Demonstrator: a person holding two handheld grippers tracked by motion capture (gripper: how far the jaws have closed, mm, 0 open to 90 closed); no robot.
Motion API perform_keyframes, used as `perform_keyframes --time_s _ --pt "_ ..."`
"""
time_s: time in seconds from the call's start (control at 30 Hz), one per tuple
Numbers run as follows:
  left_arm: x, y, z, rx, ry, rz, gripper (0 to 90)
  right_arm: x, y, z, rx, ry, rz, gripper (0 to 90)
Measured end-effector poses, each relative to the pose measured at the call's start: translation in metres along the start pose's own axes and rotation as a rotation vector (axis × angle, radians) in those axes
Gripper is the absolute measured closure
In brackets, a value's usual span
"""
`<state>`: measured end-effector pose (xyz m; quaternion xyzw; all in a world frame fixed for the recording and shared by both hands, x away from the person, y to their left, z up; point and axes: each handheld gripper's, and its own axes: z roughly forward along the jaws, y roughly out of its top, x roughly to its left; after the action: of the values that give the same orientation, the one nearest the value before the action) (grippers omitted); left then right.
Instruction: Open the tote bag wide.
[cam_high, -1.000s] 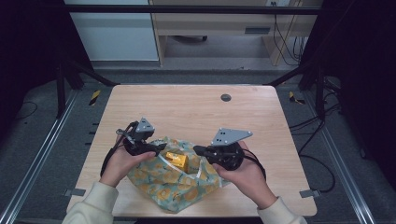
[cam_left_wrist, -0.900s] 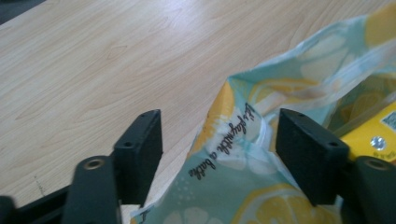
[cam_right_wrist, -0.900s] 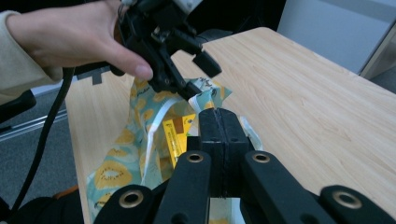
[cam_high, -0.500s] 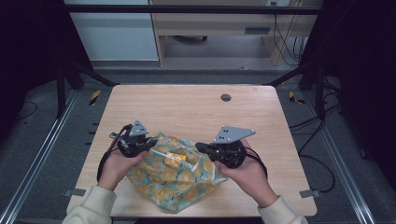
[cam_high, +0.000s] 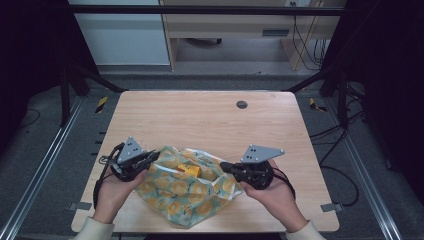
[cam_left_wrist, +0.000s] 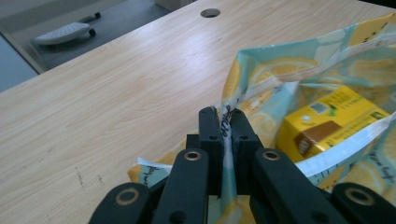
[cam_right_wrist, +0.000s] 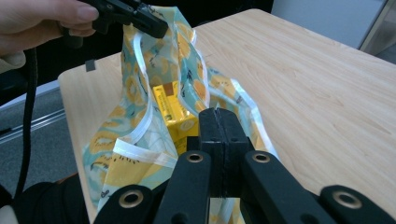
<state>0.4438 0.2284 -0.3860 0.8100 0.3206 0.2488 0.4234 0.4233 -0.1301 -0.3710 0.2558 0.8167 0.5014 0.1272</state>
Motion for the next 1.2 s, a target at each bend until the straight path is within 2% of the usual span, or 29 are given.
perform_keyframes --time_s 0.13,0.43,0.57,0.8,0.97,1.2 --pt "-0.011 -0.004 -0.008 -0.037 -0.008 0.002 87.7 0.004 -0.008 -0.004 0.009 0.007 -0.003 90.0" --pt "-0.028 -0.024 -0.023 -0.066 -0.038 0.007 88.3 0.009 -0.026 -0.006 0.04 0.02 0.004 90.0" --pt "-0.036 -0.034 -0.023 -0.039 -0.059 0.028 88.5 0.009 -0.035 -0.004 0.054 0.026 0.007 90.0" --pt "-0.042 -0.056 -0.022 -0.011 -0.109 0.012 88.4 0.007 -0.049 0.001 0.081 0.036 0.029 90.0" --pt "-0.05 -0.064 -0.018 0.011 -0.149 0.048 88.1 0.006 -0.054 0.004 0.095 0.036 0.031 90.0" --pt "-0.057 -0.071 -0.009 0.083 -0.196 0.091 88.2 0.003 -0.064 0.008 0.124 0.033 0.04 90.0"
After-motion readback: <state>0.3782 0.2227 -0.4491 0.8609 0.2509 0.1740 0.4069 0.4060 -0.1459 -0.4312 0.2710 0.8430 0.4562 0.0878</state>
